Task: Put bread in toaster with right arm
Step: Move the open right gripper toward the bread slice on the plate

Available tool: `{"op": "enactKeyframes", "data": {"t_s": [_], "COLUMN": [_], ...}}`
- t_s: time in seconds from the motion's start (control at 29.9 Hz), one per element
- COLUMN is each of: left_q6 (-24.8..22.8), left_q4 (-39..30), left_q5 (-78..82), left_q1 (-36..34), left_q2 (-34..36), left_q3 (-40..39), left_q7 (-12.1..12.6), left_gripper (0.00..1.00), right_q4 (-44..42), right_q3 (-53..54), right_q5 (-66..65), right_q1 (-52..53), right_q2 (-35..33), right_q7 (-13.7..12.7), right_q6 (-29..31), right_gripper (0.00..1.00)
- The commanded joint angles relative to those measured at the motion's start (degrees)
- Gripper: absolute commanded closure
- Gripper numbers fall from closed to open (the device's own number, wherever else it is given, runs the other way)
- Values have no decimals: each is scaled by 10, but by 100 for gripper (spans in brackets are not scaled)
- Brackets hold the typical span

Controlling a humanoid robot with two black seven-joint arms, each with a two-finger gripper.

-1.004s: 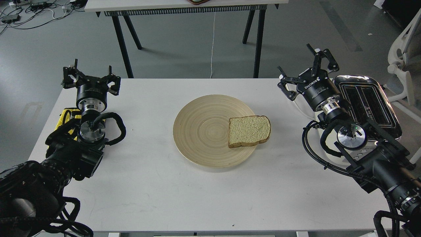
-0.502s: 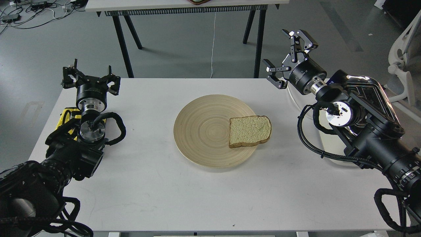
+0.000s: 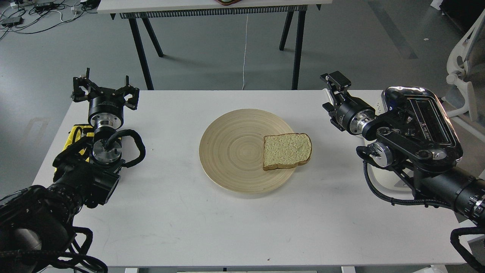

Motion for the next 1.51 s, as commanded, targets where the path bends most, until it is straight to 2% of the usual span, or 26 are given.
{"op": "enactKeyframes", "data": {"t_s": [0.0,0.17,0.43,0.57,0.87,1.0,1.2,1.47], "left_q6": [0,0,0,0,0,0,0,0], "left_q4": [0,0,0,0,0,0,0,0], "left_q5": [0,0,0,0,0,0,0,0], "left_q1": [0,0,0,0,0,0,0,0], "left_q2": [0,0,0,0,0,0,0,0], "left_q3": [0,0,0,0,0,0,0,0], "left_q7": [0,0,0,0,0,0,0,0], "left_gripper": [0,0,0,0,0,0,0,0], "right_q4": [12,54,63,62,62,62,62,61], "right_q3": [-38,-71,-138,-163,-213,-221,-222,-222], "right_q5": [-22,-37,-37,-37,-38,-38,-38,-48], "right_q1": [-1,-7,-10,-10,-12,-13,-15,-18], "right_q2": [3,-3,-5,-4,3,4,4,19], "right_q7": [-10,-21,-28,-40,-41,-41,-41,-41], "right_q6": [-49,-102,-141,-146,-148,-148,-148,-147], "right_gripper": [1,1,2,3,5,12,28,31]}}
